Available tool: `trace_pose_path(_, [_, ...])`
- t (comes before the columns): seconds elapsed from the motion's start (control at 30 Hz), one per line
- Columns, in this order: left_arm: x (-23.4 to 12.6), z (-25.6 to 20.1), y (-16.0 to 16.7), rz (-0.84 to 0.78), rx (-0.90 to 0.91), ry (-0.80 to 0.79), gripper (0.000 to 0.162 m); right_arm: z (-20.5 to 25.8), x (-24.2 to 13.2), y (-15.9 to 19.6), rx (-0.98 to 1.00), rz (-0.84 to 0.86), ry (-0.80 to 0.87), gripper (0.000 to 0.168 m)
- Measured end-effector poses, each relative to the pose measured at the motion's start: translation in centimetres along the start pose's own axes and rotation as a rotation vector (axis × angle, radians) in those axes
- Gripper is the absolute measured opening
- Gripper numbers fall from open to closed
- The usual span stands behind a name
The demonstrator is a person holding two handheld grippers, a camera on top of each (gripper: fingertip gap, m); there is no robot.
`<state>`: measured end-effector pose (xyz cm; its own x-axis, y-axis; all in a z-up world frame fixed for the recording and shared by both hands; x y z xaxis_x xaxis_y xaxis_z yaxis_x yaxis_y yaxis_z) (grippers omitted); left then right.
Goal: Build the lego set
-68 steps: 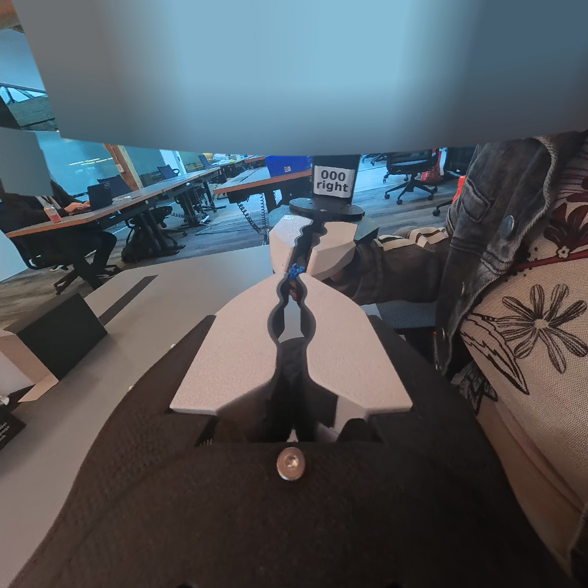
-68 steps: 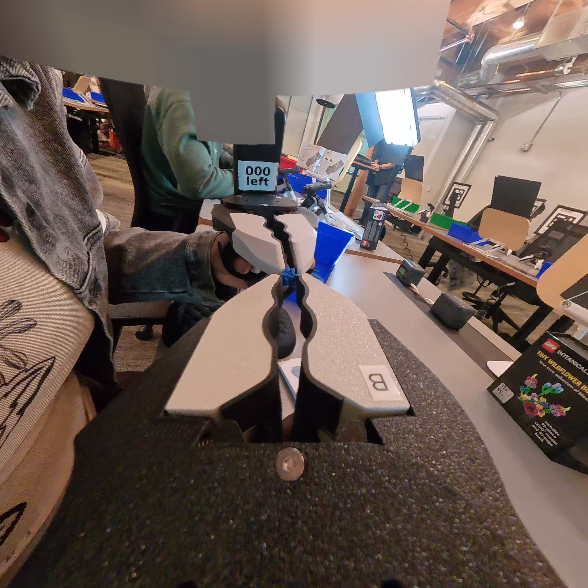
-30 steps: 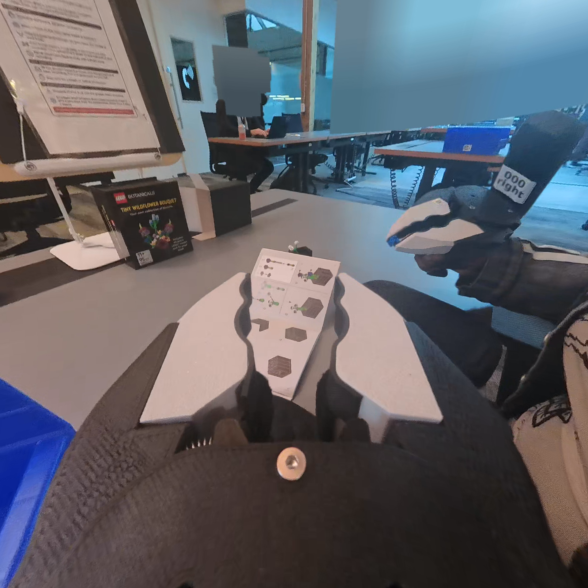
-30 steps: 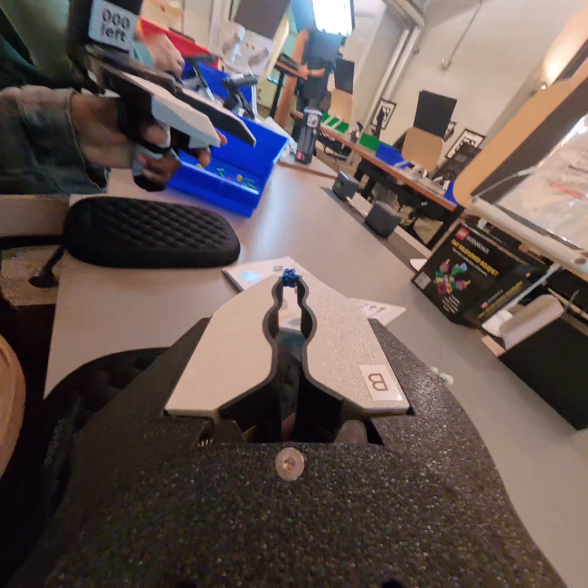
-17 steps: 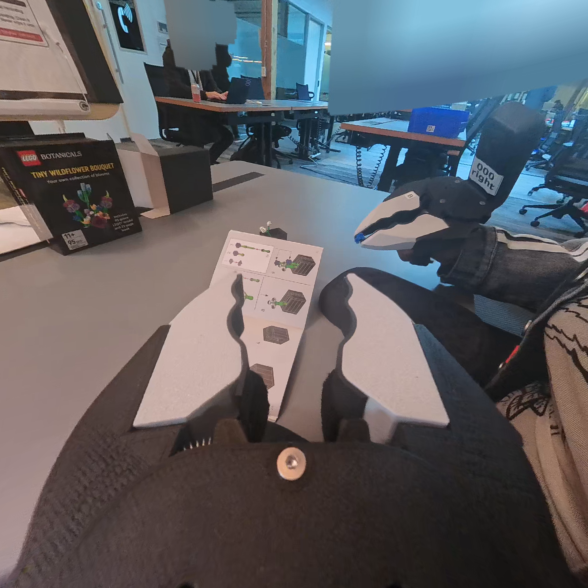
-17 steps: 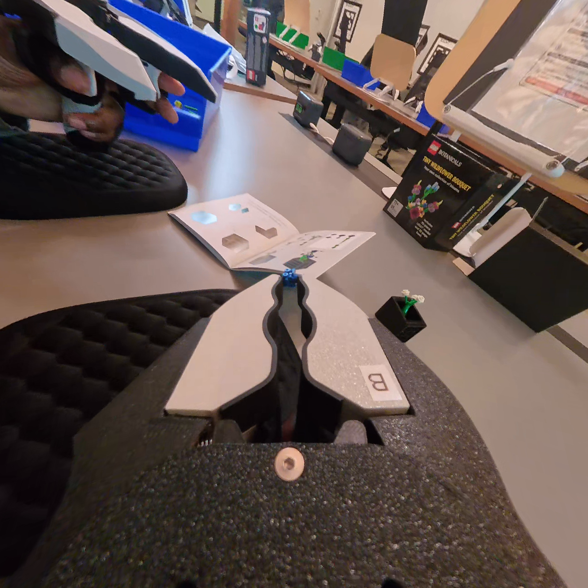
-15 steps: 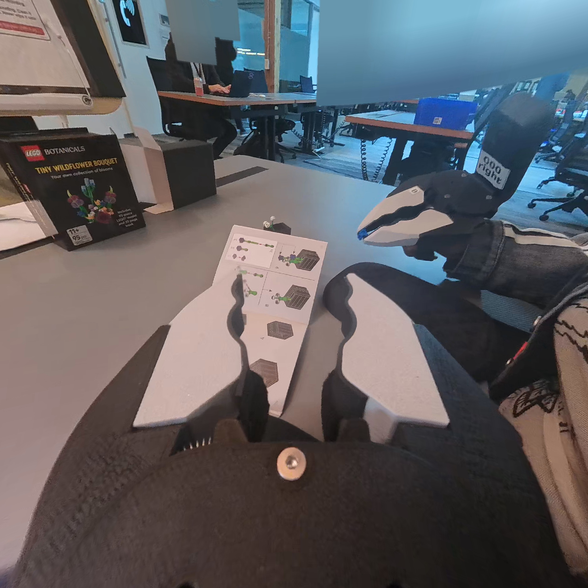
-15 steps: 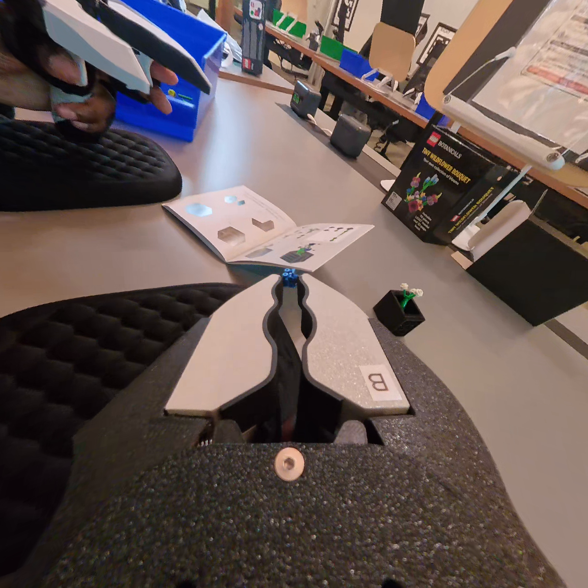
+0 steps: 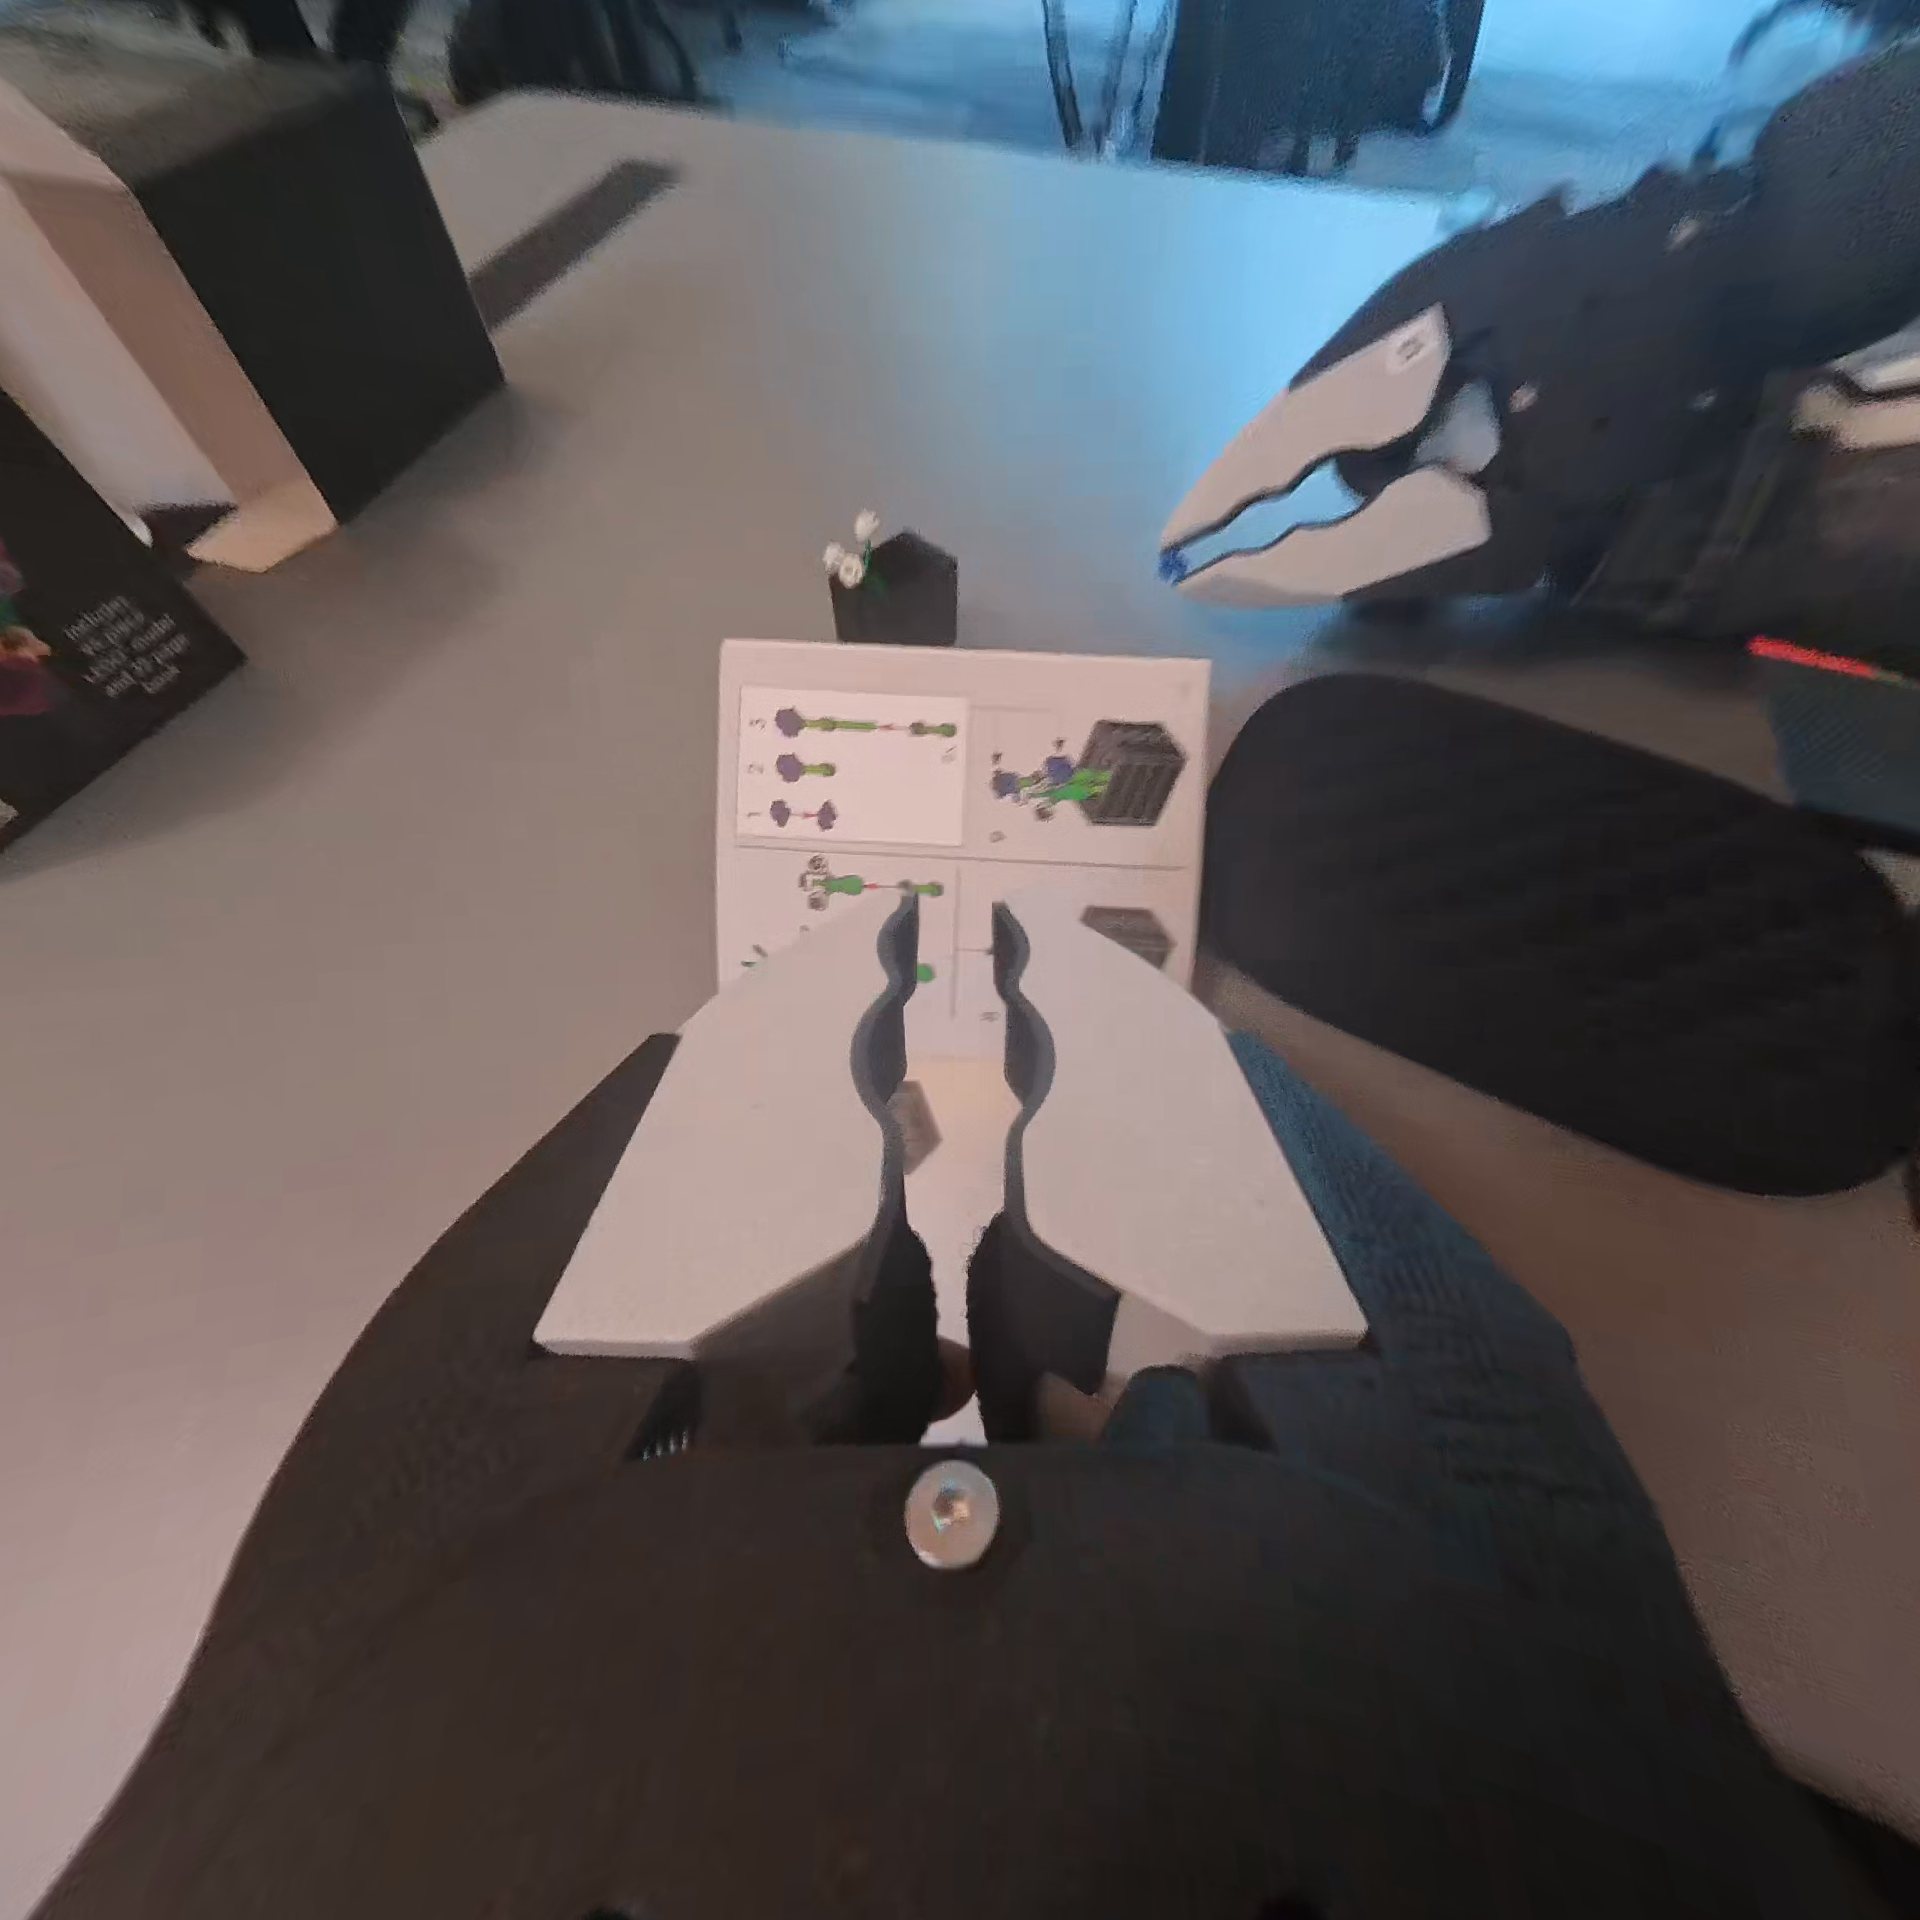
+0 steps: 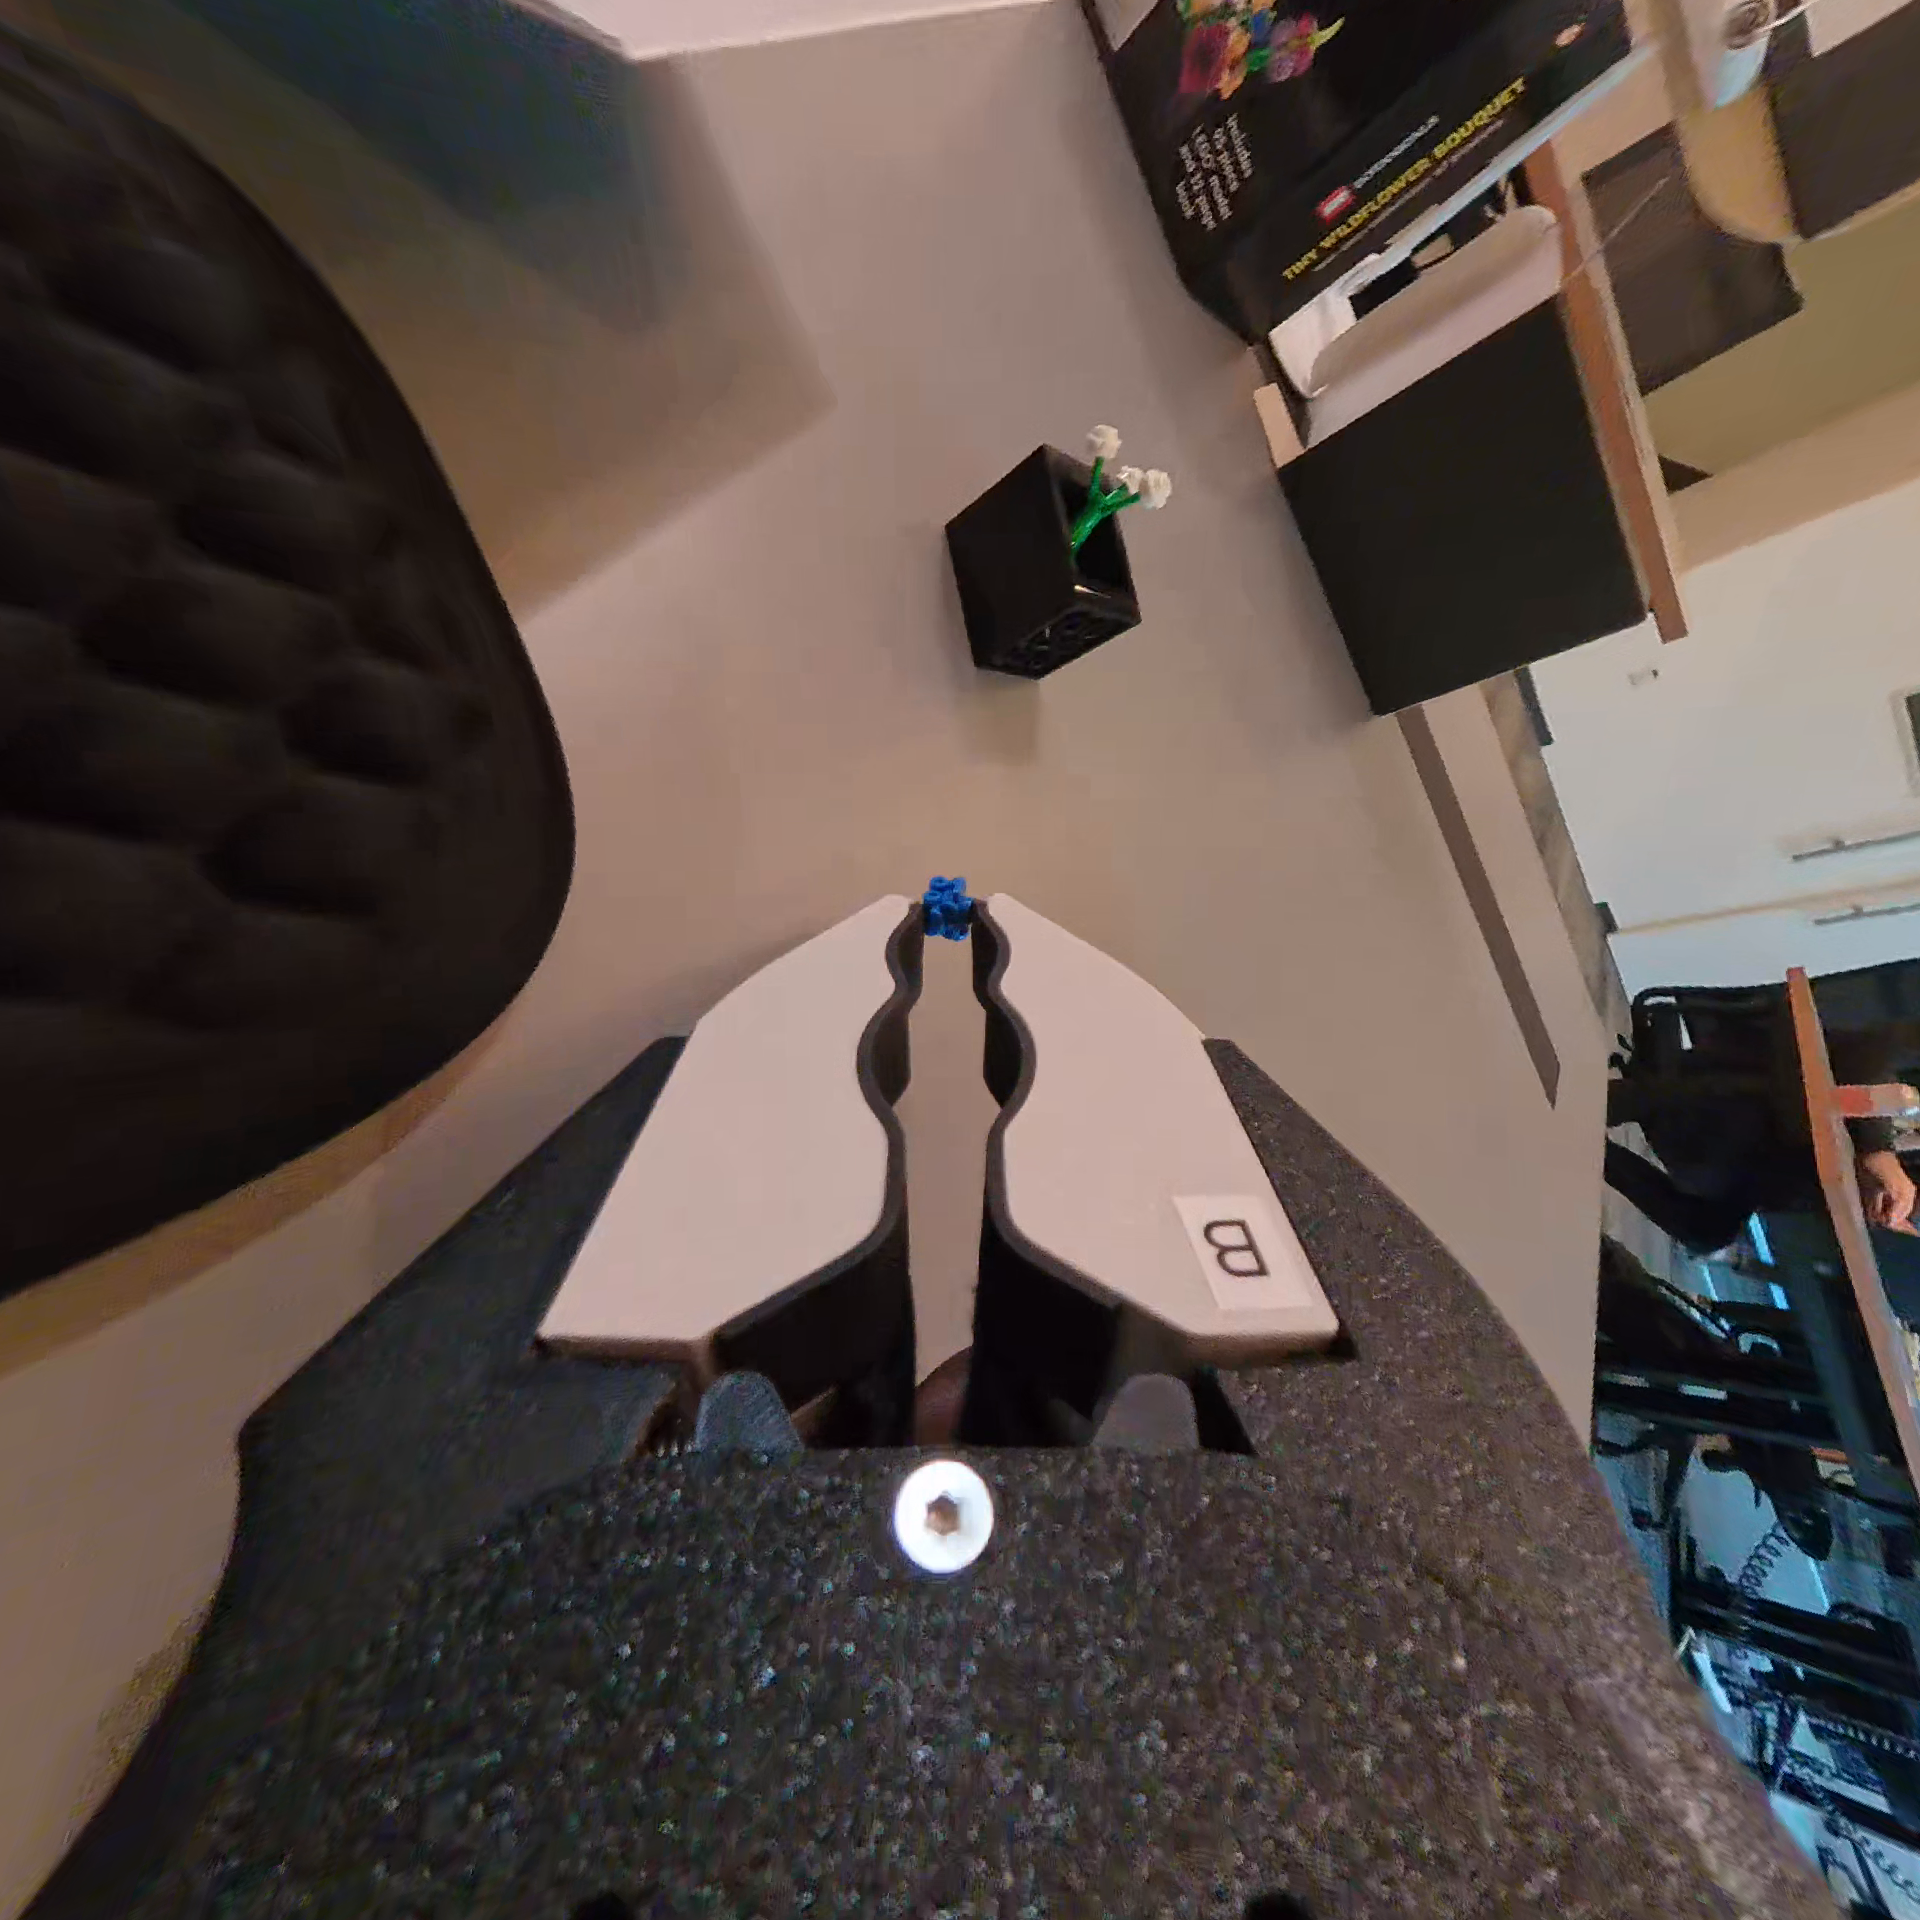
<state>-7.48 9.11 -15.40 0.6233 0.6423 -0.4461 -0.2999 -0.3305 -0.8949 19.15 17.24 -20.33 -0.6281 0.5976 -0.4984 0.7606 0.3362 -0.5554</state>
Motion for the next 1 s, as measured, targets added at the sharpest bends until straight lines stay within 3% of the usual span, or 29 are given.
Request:
trace_pose_path(0.03, [0.7,0.6,0.0,0.058,0.01,0.015,0.014,0.0,0.0,0.0,0.001,-0.005,-0.01,0.009])
trace_pose_path(0.2, [4.3,1.7,0.9,0.243,0.017,0.07,0.009,-0.3,0.2,-0.1,0.085,-0.096,-0.026,0.009])
trace_pose_path(0.47, [5.9,1.2,2.5,0.299,0.021,0.096,0.006,-0.4,0.2,-0.1,0.146,-0.239,-0.001,0.009])
trace_pose_path(0.67, [6.2,1.1,2.9,0.285,-0.008,0.144,0.006,-0.1,0.2,-3.1,0.177,-0.446,-0.078,0.009])
trace_pose_path(0.83, [6.1,1.1,3.0,0.276,-0.015,0.15,0.005,0.8,1.8,-3.3,0.077,-0.335,-0.116,0.009])
trace_pose_path(1.0, [6.1,1.1,3.0,0.273,-0.015,0.15,0.006,-0.2,2.0,-2.1,0.114,-0.206,-0.139,0.009])
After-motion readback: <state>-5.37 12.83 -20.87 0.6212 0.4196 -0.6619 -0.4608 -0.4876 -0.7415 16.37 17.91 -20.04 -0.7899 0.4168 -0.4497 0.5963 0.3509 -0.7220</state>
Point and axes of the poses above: each gripper's, where its closed fingertips meet, x out along the fingers, y out of its underside, z = x × y across the jaws, the point moved 8 cm from there along -x, back along the fingers, and after that the axes turned 1 degree about -z, right-handed, at the moved point
